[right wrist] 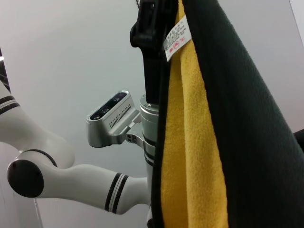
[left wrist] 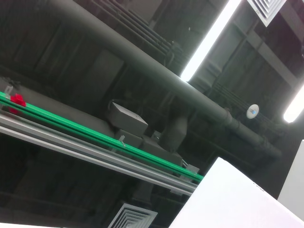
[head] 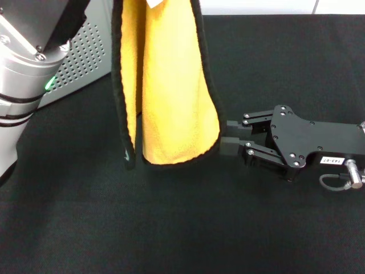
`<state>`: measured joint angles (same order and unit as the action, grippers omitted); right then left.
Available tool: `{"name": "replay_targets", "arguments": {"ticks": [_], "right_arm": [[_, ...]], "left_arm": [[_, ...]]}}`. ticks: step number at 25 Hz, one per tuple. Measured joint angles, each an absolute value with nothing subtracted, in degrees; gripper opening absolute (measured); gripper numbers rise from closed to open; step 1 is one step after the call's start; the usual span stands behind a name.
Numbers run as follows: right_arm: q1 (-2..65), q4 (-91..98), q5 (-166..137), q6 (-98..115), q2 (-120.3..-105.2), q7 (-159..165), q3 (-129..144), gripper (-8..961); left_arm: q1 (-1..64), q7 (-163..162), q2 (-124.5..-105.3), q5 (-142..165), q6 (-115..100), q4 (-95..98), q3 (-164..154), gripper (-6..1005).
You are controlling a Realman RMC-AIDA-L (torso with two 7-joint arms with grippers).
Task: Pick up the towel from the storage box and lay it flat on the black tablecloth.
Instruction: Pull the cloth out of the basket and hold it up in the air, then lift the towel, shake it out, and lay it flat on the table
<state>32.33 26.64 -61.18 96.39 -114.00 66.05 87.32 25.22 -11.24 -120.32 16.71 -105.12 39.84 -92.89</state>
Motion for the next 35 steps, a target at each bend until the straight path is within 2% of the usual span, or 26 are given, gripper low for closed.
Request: {"name": "replay_targets", "arguments": {"ticks": [10,16,24,27,28,32,35], "right_arm": [[32.68,26.63,-61.80,95.69,-115.21,64.04,87.26,178],[32.24,26.79,-61.59,95.69,-115.30,63.37,87.18,63],[31.32,26.21,-61.49,96.16,-115.41,64.16,84.11,19],[31.00,27.00,-61.76,96.54,-114.83,65.24,83.63,15],[30.24,29.59,-62.36,96.80,-113.47,68.21,83.49,14],[27.79,36.96,-64.18,96.80,-111.37,74.42,83.51,10],[22.75,47.31,-65.78,96.36,-109.75,78.32,82.87,10]], "left_arm": [[24.52,-11.25,-120.41,16.70,-106.34,40.29,-93.03,27],[23.81,-11.25,-120.44,16.70,-106.90,40.32,-93.20,27],[21.74,-11.85,-120.56,16.69,-107.99,39.98,-94.07,27],[19.76,-15.09,-120.34,16.69,-107.77,40.08,-95.06,27],[18.95,-17.25,-120.27,16.69,-107.67,40.08,-95.19,27],[15.71,-25.48,-120.08,16.74,-107.68,38.72,-94.69,26],[12.23,-31.38,-119.70,17.00,-107.92,38.01,-94.15,26]]}}
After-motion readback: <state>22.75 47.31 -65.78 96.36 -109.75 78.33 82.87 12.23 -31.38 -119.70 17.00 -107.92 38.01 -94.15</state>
